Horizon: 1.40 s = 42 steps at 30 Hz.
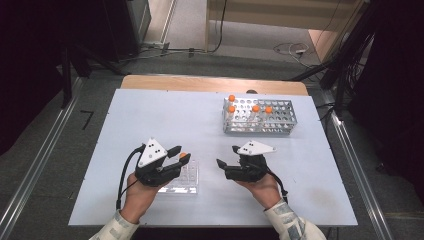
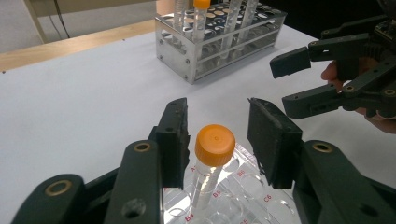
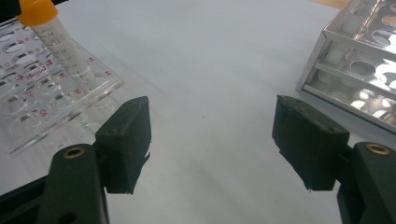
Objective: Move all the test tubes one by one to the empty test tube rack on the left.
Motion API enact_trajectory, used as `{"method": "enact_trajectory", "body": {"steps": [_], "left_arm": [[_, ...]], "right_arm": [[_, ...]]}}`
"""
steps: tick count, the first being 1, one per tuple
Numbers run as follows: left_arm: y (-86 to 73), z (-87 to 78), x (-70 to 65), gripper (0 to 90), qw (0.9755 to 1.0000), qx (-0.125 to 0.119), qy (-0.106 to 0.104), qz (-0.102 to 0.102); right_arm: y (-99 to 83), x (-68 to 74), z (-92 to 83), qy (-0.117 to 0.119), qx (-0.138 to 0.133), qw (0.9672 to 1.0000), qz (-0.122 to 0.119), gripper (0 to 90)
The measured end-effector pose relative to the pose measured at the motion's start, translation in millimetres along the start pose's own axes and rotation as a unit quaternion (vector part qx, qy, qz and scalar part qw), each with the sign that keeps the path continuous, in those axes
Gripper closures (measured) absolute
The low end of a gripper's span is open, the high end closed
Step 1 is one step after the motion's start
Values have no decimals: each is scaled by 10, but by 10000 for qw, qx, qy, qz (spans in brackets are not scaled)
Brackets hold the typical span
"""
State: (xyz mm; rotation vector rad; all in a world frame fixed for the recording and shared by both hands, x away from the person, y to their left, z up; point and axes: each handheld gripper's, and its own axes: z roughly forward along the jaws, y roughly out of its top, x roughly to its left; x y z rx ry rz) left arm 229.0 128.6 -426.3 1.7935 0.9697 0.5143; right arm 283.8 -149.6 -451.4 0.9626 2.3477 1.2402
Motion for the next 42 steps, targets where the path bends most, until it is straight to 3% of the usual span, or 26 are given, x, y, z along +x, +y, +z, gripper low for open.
{"method": "enact_trajectory", "body": {"steps": [2, 4, 5, 6, 11, 13, 17, 18, 24, 25, 26, 27, 28, 29, 30, 34, 36, 42], "left_arm": [[-2, 1, 5, 537, 10000, -20, -27, -51], [-4, -3, 20, 429, 9999, -60, -41, -151], [-9, -7, 48, 387, 9994, -84, -39, -321], [-9, -7, 48, 338, 9994, -84, -39, -321], [-18, -16, 93, 188, 9984, -94, 274, -489], [-18, -24, 109, 180, 9980, -132, 297, -539], [-19, -41, 130, 169, 9975, -207, 350, -584], [-18, -49, 136, 169, 9973, -207, 351, -604], [-6, -83, 161, 169, 9965, -311, 337, -692], [-4, -90, 164, 169, 9965, -314, 338, -696], [-2, -97, 169, 169, 9965, -317, 358, -684], [4, -109, 175, 169, 9963, -340, 355, -708], [4, -109, 175, 169, 9963, -340, 355, -708], [8, -116, 180, 169, 9963, -348, 360, -696], [11, -122, 181, 169, 9961, -375, 369, -710], [19, -143, 201, 169, 9959, -408, 377, -720], [20, -145, 212, 170, 9955, -425, 388, -755], [19, -150, 228, 171, 9955, -424, 377, -765]], "right_arm": [[-1, -5, 1, -12, -8, 10000, -5, 269], [-9, -44, 1, -111, -29, 9999, 27, 270], [-14, -64, 1, -134, -38, 9999, 55, 272], [-19, -87, 0, -165, -42, 9998, 81, 273], [-35, -225, -26, -377, -114, 9990, 211, 280], [-35, -255, -36, -423, -146, 9987, 261, 282], [-26, -432, -94, -798, -296, 9953, 464, 291], [-26, -432, -94, -798, -296, 9953, 464, 291], [28, -720, -214, -1445, -428, 9858, 735, 319], [28, -720, -214, -1445, -428, 9858, 735, 319], [39, -764, -225, -1553, -451, 9840, 753, 325], [62, -856, -239, -1748, -478, 9799, 830, 337], [62, -856, -239, -1748, -478, 9799, 830, 337], [81, -946, -232, -1904, -484, 9767, 867, 350], [81, -946, -232, -1904, -484, 9767, 867, 350], [97, -1135, -147, -2214, -450, 9694, 957, 412], [107, -1185, -108, -2241, -463, 9682, 1016, 439], [180, -1243, -16, -2351, -457, 9668, 891, 481]]}}
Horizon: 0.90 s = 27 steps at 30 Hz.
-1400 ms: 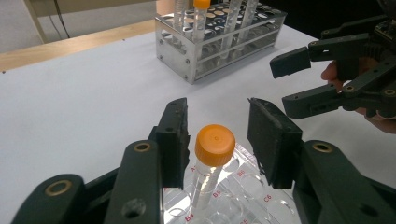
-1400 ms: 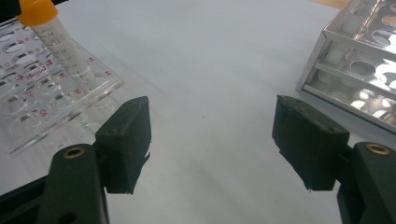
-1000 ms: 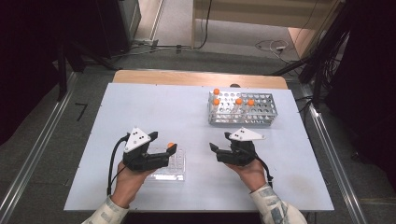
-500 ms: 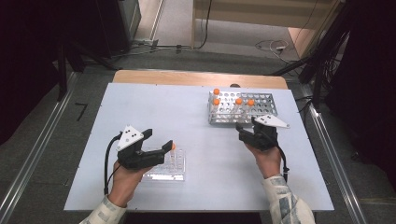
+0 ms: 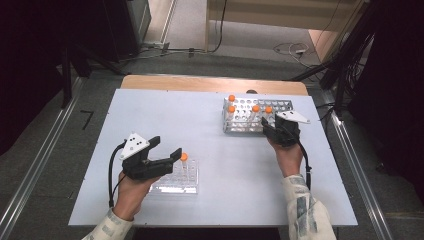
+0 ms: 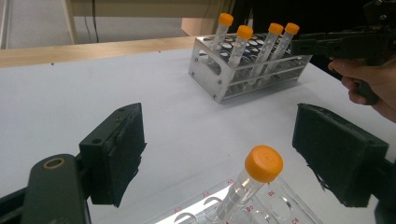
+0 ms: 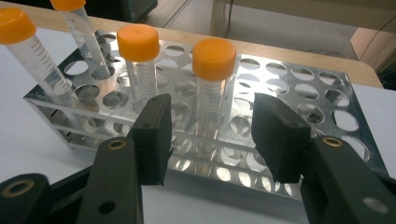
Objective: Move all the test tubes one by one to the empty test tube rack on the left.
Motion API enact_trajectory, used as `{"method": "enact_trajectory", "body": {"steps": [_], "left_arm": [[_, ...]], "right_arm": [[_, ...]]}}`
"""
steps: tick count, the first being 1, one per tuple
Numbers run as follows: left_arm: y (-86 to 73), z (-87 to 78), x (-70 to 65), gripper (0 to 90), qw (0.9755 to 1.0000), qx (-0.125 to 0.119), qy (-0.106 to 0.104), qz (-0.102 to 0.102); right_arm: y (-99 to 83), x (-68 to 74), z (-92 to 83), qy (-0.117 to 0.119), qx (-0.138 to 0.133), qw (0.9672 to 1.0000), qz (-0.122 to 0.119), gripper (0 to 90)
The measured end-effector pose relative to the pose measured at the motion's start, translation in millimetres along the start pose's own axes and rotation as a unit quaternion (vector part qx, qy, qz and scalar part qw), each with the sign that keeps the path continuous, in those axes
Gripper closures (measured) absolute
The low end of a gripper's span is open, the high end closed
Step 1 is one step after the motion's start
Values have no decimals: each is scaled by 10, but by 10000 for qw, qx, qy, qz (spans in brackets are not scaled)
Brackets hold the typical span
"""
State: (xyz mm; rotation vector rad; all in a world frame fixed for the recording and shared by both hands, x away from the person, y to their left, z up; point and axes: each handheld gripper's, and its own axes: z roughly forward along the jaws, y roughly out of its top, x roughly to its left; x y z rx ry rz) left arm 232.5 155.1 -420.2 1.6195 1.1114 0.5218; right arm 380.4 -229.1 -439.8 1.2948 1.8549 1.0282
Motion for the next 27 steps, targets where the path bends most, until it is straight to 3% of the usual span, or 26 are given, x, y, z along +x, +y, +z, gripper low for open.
{"method": "enact_trajectory", "body": {"steps": [14, 27], "left_arm": [[5, -13, 15, 173, 10000, -29, -3, -4], [4, -16, 7, 177, 10000, -17, -13, 18]], "right_arm": [[39, -13, 205, -56, 113, 9999, -8, 651], [15, -4, 281, -34, 158, 9999, -12, 709]]}}
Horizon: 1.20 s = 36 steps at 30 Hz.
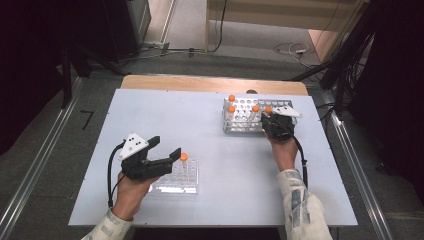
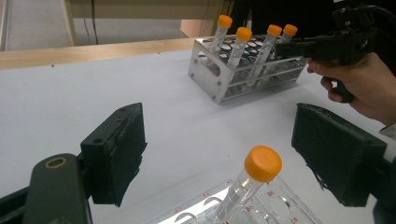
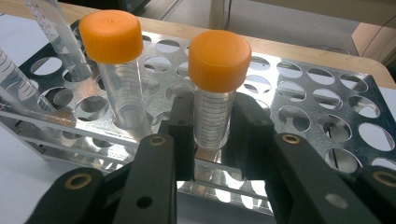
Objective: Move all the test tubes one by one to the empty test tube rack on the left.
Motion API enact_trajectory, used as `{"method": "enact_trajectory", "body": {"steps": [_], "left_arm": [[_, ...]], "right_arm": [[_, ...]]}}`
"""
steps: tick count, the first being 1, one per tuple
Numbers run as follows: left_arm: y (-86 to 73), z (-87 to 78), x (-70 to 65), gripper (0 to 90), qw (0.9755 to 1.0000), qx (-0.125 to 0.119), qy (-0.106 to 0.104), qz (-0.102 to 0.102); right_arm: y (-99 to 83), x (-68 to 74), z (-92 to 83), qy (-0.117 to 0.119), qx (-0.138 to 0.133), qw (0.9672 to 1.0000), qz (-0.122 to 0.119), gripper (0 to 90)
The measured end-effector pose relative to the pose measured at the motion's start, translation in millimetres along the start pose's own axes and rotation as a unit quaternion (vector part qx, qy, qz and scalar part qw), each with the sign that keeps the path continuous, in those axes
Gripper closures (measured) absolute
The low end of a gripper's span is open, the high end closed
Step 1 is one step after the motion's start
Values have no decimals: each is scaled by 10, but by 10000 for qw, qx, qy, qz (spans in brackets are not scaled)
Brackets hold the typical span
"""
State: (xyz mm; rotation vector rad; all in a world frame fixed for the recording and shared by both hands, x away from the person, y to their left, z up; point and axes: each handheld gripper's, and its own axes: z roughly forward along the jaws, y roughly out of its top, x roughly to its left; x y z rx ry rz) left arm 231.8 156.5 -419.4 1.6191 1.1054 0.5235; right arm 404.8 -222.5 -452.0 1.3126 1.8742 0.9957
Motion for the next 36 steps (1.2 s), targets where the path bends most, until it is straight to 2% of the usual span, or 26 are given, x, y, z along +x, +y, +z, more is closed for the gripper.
{"method": "enact_trajectory", "body": {"steps": [5, 9, 16, 25, 30, 33, 36], "left_arm": [[1, -6, 3, 178, 10000, -13, 0, -9], [1, -6, 3, 178, 10000, -13, 5, -14], [5, -16, 9, 178, 10000, -43, 13, -20], [12, -30, 8, 178, 10000, -54, 17, -15], [16, -35, 1, 178, 10000, -72, 2, -6], [16, -36, -3, 178, 10000, -72, 8, -12], [17, -35, -13, 178, 10000, -82, -8, -9]], "right_arm": [[9, -10, -12, 21, -35, 10000, 18, 715], [61, -19, -83, 48, -168, 9998, 42, 716], [261, -70, -320, 140, -454, 9988, 102, 720], [339, -98, -580, 236, -589, 9980, 40, 720], [315, -61, -748, 399, -635, 9972, -21, 720], [272, 17, -894, 595, -675, 9959, -115, 720], [250, 68, -959, 700, -691, 9950, -170, 720]]}}
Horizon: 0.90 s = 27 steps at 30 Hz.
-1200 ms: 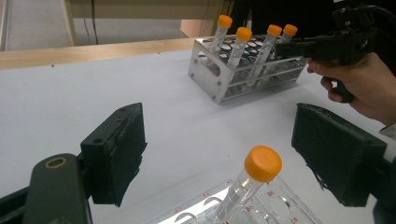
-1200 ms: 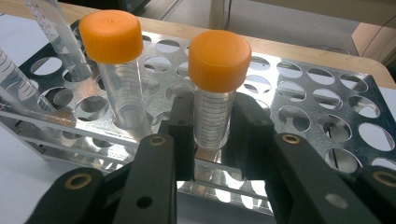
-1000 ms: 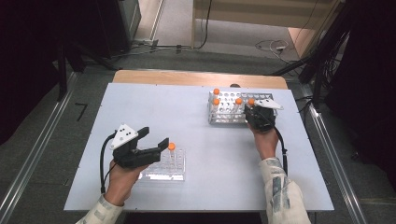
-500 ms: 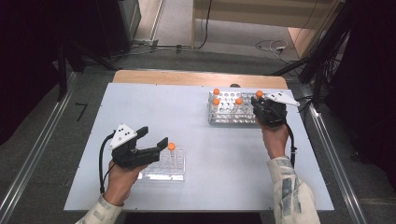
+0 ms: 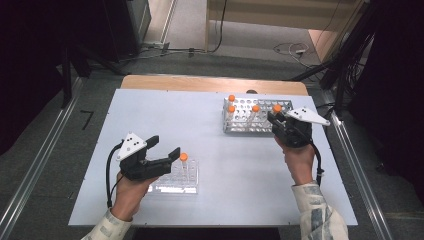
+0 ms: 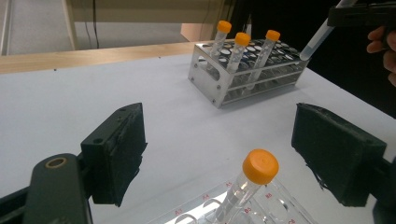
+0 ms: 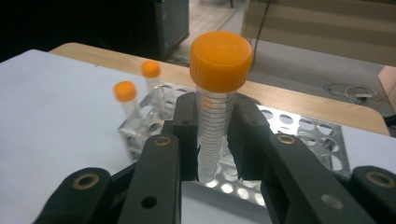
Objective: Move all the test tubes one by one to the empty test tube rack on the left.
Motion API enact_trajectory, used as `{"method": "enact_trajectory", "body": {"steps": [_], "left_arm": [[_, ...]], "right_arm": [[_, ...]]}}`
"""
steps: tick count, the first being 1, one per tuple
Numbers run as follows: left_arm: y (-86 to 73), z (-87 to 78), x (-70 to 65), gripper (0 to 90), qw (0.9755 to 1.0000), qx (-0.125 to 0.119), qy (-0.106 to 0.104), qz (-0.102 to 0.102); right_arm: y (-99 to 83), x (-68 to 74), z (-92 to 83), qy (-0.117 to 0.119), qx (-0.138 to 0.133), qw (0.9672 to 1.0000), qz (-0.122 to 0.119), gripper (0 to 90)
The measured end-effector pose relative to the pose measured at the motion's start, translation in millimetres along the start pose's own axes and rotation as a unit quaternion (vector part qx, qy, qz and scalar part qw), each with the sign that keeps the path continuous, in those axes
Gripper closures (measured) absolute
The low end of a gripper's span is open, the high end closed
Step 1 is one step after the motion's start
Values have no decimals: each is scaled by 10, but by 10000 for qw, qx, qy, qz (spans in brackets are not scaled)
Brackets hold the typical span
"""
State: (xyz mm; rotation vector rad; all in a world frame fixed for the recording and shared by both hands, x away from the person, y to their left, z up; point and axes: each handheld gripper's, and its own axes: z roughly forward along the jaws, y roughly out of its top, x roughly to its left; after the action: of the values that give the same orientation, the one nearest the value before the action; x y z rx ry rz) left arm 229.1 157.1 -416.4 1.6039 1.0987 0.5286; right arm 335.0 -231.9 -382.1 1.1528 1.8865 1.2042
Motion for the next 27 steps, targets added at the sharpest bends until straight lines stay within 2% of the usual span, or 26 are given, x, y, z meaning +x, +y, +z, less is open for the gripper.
{"method": "enact_trajectory", "body": {"steps": [6, 7, 8, 13, 16, 17, 19, 22, 23, 24, 25, 27], "left_arm": [[9, -14, -33, 178, 10000, -13, -45, 52], [10, -16, -41, 178, 10000, -23, -57, 48], [12, -17, -48, 178, 10000, -34, -75, 54], [26, -40, -86, 185, 9998, -61, -154, 100], [35, -48, -131, 186, 9996, -81, -221, 143], [37, -51, -148, 186, 9995, -86, -245, 171], [41, -52, -186, 186, 9992, -98, -315, 207], [43, -53, -250, 186, 9988, -91, -360, 322], [42, -52, -272, 186, 9986, -93, -378, 361], [43, -52, -294, 186, 9984, -83, -406, 395], [43, -51, -315, 185, 9981, -78, -426, 432], [43, -51, -357, 186, 9977, -82, -480, 471]], "right_arm": [[-66, 232, -112, 445, 53, 9988, -172, 720], [-98, 315, -123, 593, 94, 9979, -237, 720], [-98, 315, -123, 593, 94, 9979, -237, 720], [-199, 517, -103, 911, 286, 9942, -491, 720], [-273, 665, -86, 1203, 452, 9900, -573, 720], [-273, 665, -86, 1203, 452, 9900, -573, 720], [-318, 750, -81, 1299, 531, 9877, -689, 720], [-375, 868, -78, 1466, 616, 9835, -857, 720], [-403, 939, -80, 1579, 631, 9809, -942, 719], [-403, 939, -80, 1579, 631, 9809, -942, 719], [-420, 1005, -91, 1660, 651, 9787, -1021, 720], [-427, 1033, -98, 1708, 661, 9776, -1038, 720]]}}
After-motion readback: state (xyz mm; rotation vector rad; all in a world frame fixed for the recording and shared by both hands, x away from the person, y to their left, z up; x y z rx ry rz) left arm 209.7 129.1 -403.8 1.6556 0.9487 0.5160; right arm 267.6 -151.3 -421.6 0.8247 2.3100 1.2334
